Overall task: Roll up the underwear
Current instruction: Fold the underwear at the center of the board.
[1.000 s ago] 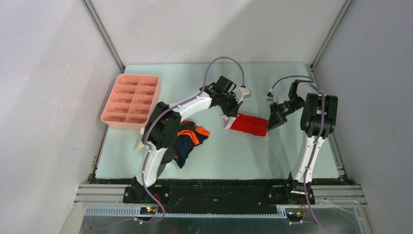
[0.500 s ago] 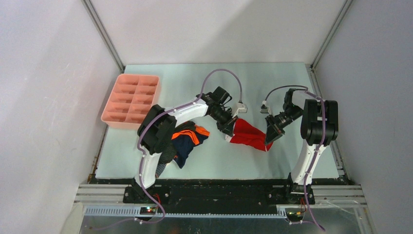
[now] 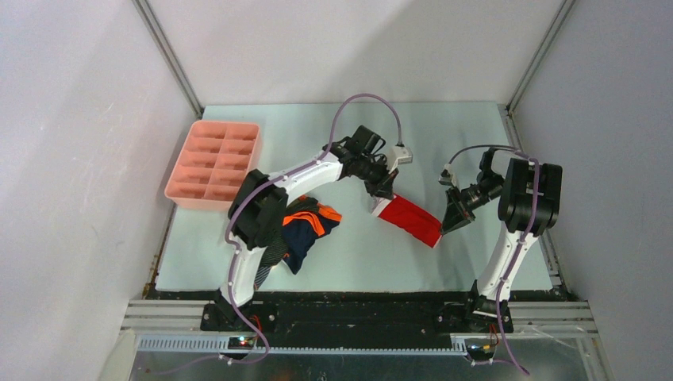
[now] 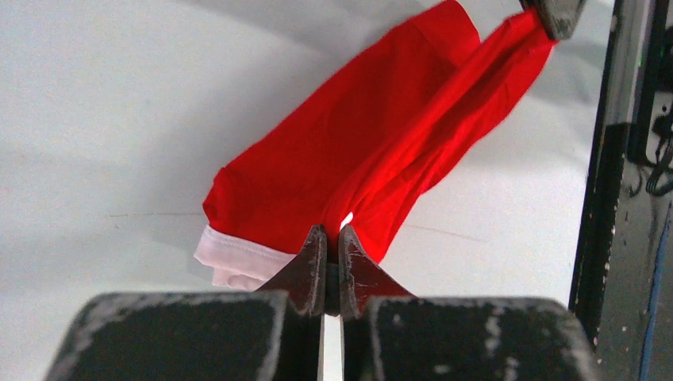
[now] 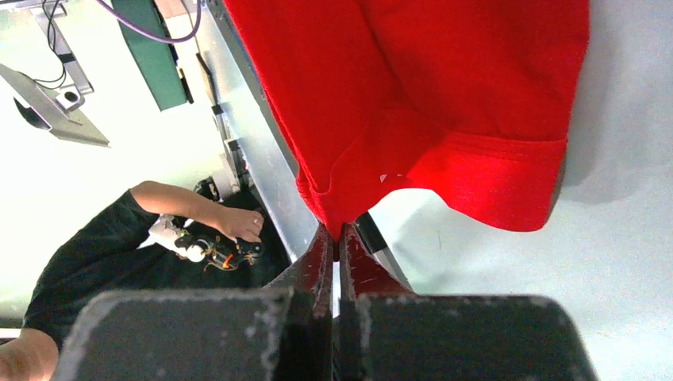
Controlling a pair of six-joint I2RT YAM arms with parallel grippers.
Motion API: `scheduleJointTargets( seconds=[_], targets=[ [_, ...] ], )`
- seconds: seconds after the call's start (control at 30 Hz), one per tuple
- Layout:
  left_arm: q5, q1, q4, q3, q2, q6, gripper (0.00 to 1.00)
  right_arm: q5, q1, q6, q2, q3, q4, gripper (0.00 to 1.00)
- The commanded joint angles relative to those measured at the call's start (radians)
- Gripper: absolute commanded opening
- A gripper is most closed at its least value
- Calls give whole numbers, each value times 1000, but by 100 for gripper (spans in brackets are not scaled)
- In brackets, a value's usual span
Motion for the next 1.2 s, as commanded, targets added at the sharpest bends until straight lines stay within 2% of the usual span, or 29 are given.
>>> scheduleJointTargets(
  seconds=[0.0, 0.07, 0.33, 0.47, 0.57, 0.6, 0.63, 0.67, 0.7, 0.73, 0.77, 0.83, 0.87, 0.97, 1.07, 1.17],
  targets=[
    [-101, 8, 56, 118, 83, -114, 0, 18, -18, 0, 21, 16, 0, 0],
    [-114, 9, 51, 152, 112, -140, 0, 25, -25, 6, 25, 15, 10, 0],
    [-157, 19, 89, 122, 125, -185, 0, 5, -48, 77, 62, 20, 72, 0],
    [-183, 22, 94, 129, 135, -212, 0, -11, -50, 123, 72, 23, 118, 5],
    [-210, 26, 99, 136, 140, -238, 0, -19, -50, 182, 64, 43, 156, 13],
    [-216, 27, 102, 137, 140, -254, 4, -22, -50, 192, 59, 48, 159, 16],
    [-222, 30, 103, 144, 135, -263, 8, -26, -50, 217, 40, 55, 165, 34],
    [-224, 32, 101, 147, 133, -275, 11, -26, -50, 228, 25, 57, 167, 45],
    [-233, 37, 98, 158, 124, -293, 21, -26, -50, 251, -15, 57, 167, 75],
    [-238, 41, 93, 164, 117, -321, 27, -23, -51, 264, -39, 57, 167, 87],
    [-245, 51, 92, 174, 100, -333, 37, -13, -51, 292, -98, 56, 167, 96],
    [-246, 72, 97, 183, 68, -369, 51, 7, -51, 340, -204, 55, 174, 99],
    [-248, 79, 108, 184, 55, -388, 54, 16, -51, 353, -286, 57, 182, 99],
    [-224, 114, 117, 190, -10, -401, 79, 40, -42, 390, -436, 60, 257, 99],
    [-201, 143, 104, 184, -61, -399, 83, 13, -25, 353, -540, 40, 321, 99],
    [-207, 180, 93, 108, -149, -378, 83, -67, -9, 305, -519, -11, 401, 99]
  ],
)
